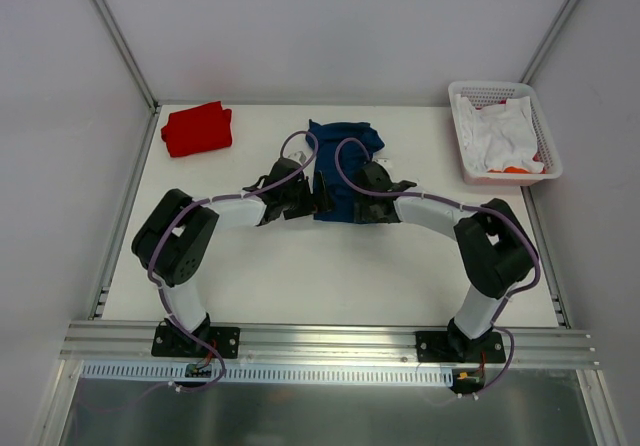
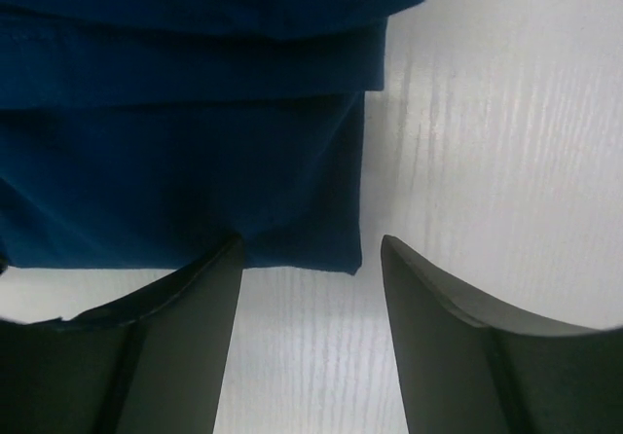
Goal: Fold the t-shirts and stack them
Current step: Fold the folded rectangular tshirt in 1/3 of the way, then grab one side of the 2/3 rectangular tshirt with both arms
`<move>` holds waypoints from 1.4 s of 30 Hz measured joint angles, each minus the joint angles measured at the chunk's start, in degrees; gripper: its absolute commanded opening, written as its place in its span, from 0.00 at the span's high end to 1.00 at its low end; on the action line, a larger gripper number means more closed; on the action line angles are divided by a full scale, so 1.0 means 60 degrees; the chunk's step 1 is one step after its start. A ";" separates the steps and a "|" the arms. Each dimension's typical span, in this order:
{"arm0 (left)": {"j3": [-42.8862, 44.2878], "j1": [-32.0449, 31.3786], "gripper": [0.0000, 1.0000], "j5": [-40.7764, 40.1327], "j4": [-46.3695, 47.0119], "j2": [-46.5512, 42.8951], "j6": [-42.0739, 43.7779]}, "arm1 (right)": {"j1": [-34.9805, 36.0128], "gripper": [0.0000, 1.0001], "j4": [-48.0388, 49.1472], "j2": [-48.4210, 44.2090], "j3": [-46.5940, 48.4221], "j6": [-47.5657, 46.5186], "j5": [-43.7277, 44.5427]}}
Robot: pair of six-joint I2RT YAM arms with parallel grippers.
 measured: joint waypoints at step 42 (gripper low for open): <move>0.0026 -0.0062 1.00 0.0168 -0.0007 0.0525 -0.0237 | 0.0076 0.61 0.0561 0.0022 -0.0171 0.0488 -0.0372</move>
